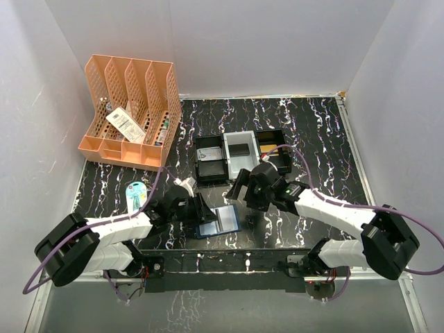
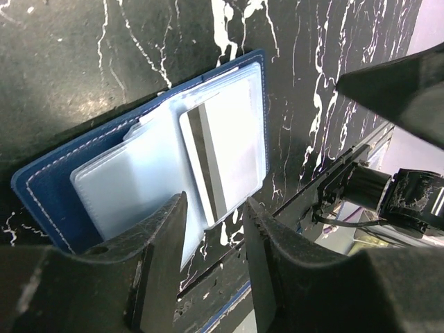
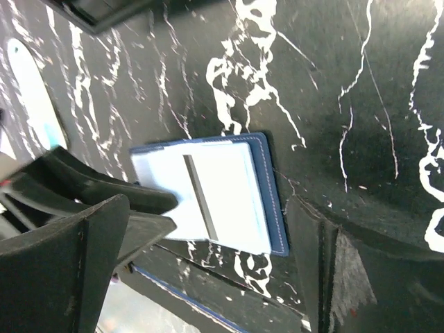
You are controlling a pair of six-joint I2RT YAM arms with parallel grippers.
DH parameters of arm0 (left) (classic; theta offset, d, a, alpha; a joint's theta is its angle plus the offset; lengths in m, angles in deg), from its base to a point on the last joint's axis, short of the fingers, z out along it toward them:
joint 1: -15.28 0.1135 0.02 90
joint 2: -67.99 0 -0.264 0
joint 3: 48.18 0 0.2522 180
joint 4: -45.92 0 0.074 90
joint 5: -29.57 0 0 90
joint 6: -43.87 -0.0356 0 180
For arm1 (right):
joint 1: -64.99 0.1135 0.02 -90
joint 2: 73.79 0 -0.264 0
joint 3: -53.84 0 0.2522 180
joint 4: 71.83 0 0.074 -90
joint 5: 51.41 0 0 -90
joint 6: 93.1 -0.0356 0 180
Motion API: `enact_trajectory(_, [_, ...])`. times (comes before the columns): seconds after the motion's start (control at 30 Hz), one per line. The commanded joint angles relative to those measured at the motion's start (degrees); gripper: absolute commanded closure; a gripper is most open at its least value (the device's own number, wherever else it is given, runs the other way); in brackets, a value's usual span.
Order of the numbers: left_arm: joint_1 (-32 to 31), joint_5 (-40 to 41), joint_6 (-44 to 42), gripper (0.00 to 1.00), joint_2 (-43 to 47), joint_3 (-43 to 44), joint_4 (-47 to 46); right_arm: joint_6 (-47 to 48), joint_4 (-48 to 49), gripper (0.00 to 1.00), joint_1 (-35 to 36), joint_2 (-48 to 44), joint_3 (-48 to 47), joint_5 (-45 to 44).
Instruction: Take the credit cards out of the card holder
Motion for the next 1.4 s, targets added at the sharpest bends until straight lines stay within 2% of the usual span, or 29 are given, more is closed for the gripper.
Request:
enact_trajectory(0.0, [-0.31,0.83,1.06,0.62,3.24,-1.59,-0.13,-5.17,-2.41,0.02,-0.11,-3.26,-2.4,-6.95])
enact_trajectory(0.17, [-0.31,5.23,0.25,0.59,8.21,-2.45,3.57,-6.13,12.04,0.02,-0.37,-6.71,5.64,-1.86])
enact_trajectory(0.23, [-0.26,4.62,0.05,0.57,9.16,-2.54,3.14,-7.67,18.16,0.02,-0.6,-7.24,9.1,0.86])
enact_trajectory(0.33, [-0.21,4.74,-0.61,0.55,8.89,-2.3,4.18,-9.94,24.18,0.07,-0.9,-5.58,12.59,4.25])
enact_trajectory(0.43, [-0.17,5.52,1.78,0.54,9.16,-4.36,-0.13,-7.97,24.87,0.14,-0.91,-2.5,12.41,7.03])
enact_trajectory(0.5, [-0.16,5.38,3.5,0.52,9.3,-6.67,-4.9,-5.06,25.03,0.23,-0.9,0.34,11.0,10.09])
enact_trajectory(0.6, [-0.29,7.73,3.71,0.5,9.04,-7.64,-5.47,0.7,20.45,0.4,-0.84,3.93,6.28,14.4])
enact_trajectory(0.63, [-0.24,8.26,3.73,0.49,8.72,-7.6,-5.71,2.51,18.18,0.43,-0.76,4.46,4.72,14.85])
enact_trajectory(0.73, [-0.28,7.87,4.13,0.49,8.12,-7.69,-6.17,5.34,14.05,0.46,-0.49,3.6,2.89,12.53])
enact_trajectory(0.87, [-0.29,9.4,4.52,0.49,9.26,-7.86,-4.04,4.56,17.15,0.53,-0.59,3.44,4.01,13.6])
enact_trajectory(0.97, [-0.3,8.74,3.94,0.51,8.46,-6.91,-4.01,5.84,17.13,0.61,-0.58,7.43,2.37,16.63])
enact_trajectory(1.1, [-0.3,6.06,2.49,0.52,5.15,-5.32,-6.0,7.74,16.59,0.66,-0.58,14.21,0.46,18.42])
enact_trajectory(1.17, [-0.26,5.0,2.22,0.52,4.27,-5.27,-7.95,8.33,16.13,0.75,-0.57,16.58,0.0,18.09])
enact_trajectory(1.27, [-0.32,3.86,2.65,0.52,4.09,-5.53,-10.32,7.33,14.42,0.75,-0.55,17.36,0.99,15.64])
enact_trajectory(1.37, [-0.36,3.82,2.41,0.5,4.83,-4.43,-8.91,6.45,16.33,0.75,-0.51,16.38,4.01,15.67])
